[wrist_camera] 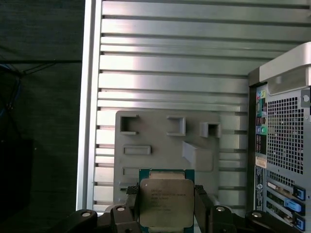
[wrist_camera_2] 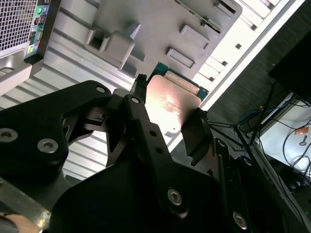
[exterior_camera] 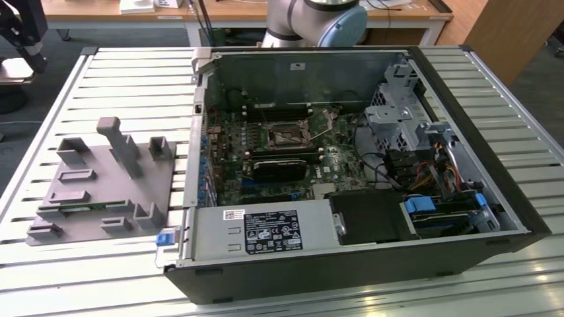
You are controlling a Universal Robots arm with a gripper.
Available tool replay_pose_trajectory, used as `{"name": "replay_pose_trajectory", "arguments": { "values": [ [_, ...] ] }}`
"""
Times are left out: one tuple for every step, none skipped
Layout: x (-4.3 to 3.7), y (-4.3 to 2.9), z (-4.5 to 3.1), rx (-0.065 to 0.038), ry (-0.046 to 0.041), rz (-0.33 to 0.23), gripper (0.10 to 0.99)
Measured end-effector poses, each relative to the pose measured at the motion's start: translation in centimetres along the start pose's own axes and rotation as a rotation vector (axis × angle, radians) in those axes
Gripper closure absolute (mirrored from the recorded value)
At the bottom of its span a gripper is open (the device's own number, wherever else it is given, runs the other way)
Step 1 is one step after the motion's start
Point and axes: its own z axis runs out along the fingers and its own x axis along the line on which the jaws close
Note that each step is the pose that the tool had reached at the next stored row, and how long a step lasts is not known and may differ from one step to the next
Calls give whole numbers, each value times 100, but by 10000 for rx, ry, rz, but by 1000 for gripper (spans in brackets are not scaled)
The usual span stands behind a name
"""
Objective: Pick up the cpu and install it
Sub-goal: 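Pick up the cpu and move it towards the insertion slot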
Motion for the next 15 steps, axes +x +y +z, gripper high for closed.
{"name": "replay_pose_trajectory", "arguments": {
  "values": [
    [-10, 0, 0, 0, 0, 0, 545],
    [-19, 0, 0, 0, 0, 0, 545],
    [-30, 0, 0, 0, 0, 0, 545],
    [-39, -1, 0, 0, 0, 0, 545],
    [-48, -1, 0, 0, 0, 0, 545],
    [-57, -1, 0, 0, 0, 0, 545],
    [-67, -1, 0, 0, 0, 0, 545],
    [-76, -1, 1, -1, 0, 0, 545],
    [-86, -2, 1, 0, 0, 0, 545],
    [-98, -2, 0, 0, 1, 0, 545],
    [-111, -2, 0, 0, 1, 0, 545],
    [-125, -2, 0, 0, 0, -1, 545],
    [-139, -3, 1, 0, 0, 0, 545],
    [-153, -3, 1, 0, 0, 0, 545],
    [-167, -3, 1, 0, 0, 0, 545]
  ]
}}
